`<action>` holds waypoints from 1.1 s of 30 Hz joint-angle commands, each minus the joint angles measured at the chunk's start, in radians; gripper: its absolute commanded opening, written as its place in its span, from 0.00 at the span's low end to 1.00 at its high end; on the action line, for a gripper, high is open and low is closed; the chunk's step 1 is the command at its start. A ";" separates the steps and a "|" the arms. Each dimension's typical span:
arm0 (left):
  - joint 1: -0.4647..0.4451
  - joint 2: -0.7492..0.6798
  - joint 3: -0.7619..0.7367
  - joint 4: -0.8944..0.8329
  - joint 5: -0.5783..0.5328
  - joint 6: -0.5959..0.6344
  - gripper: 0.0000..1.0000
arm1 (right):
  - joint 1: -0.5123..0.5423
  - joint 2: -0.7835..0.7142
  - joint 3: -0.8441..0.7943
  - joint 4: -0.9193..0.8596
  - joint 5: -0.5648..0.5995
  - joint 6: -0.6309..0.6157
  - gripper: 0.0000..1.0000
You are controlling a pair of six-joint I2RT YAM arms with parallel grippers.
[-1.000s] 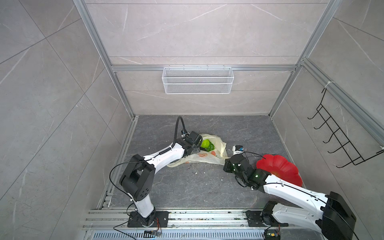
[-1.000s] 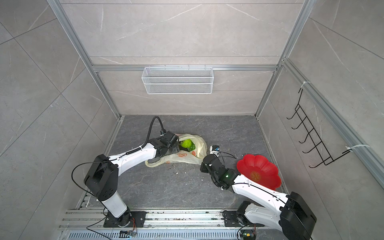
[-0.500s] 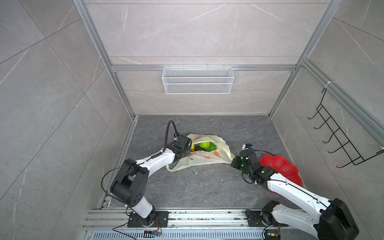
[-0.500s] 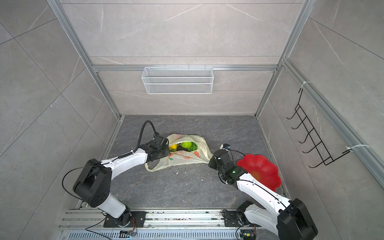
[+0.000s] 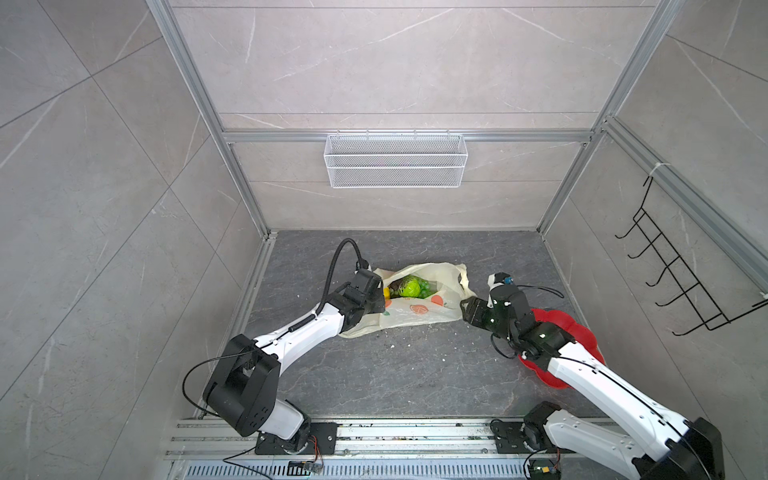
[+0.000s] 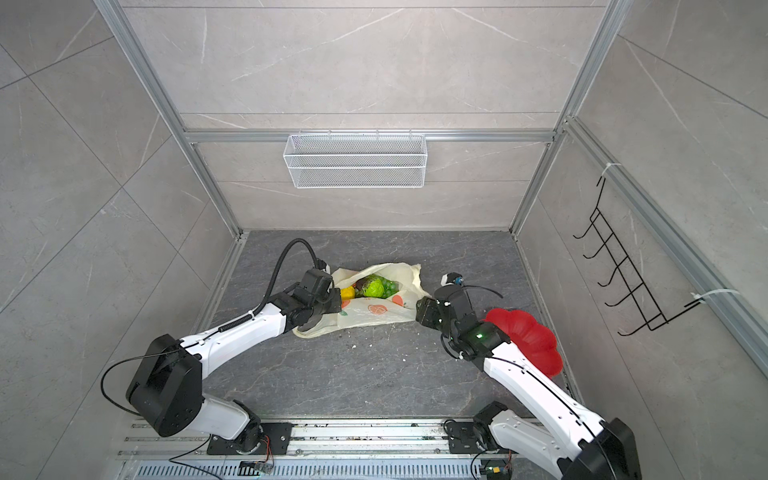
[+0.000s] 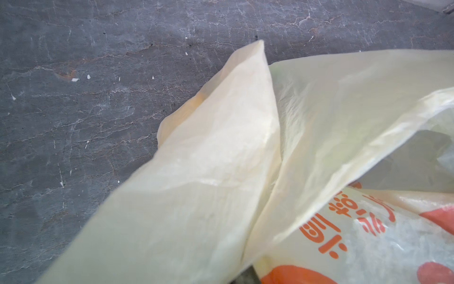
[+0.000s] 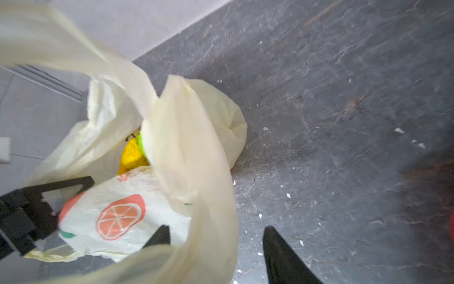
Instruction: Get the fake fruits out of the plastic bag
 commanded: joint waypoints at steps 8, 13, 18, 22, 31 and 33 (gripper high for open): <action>-0.012 -0.040 0.064 -0.040 -0.055 0.079 0.00 | 0.329 -0.035 0.355 -0.410 0.345 -0.091 0.75; -0.013 -0.046 0.061 -0.039 -0.054 0.076 0.00 | 0.487 0.133 0.455 -0.399 0.460 -0.108 0.78; -0.015 -0.047 0.055 -0.035 -0.043 0.070 0.00 | 0.471 0.323 0.514 -0.369 0.493 -0.108 0.85; -0.016 -0.053 0.049 -0.035 -0.041 0.069 0.00 | 0.362 0.442 0.531 -0.328 0.431 -0.123 0.86; -0.017 -0.061 0.018 -0.017 -0.021 0.071 0.00 | 0.210 0.642 0.577 -0.251 0.392 -0.188 0.92; -0.016 -0.064 0.009 -0.010 -0.017 0.070 0.00 | 0.185 0.685 0.596 -0.250 0.388 -0.190 0.92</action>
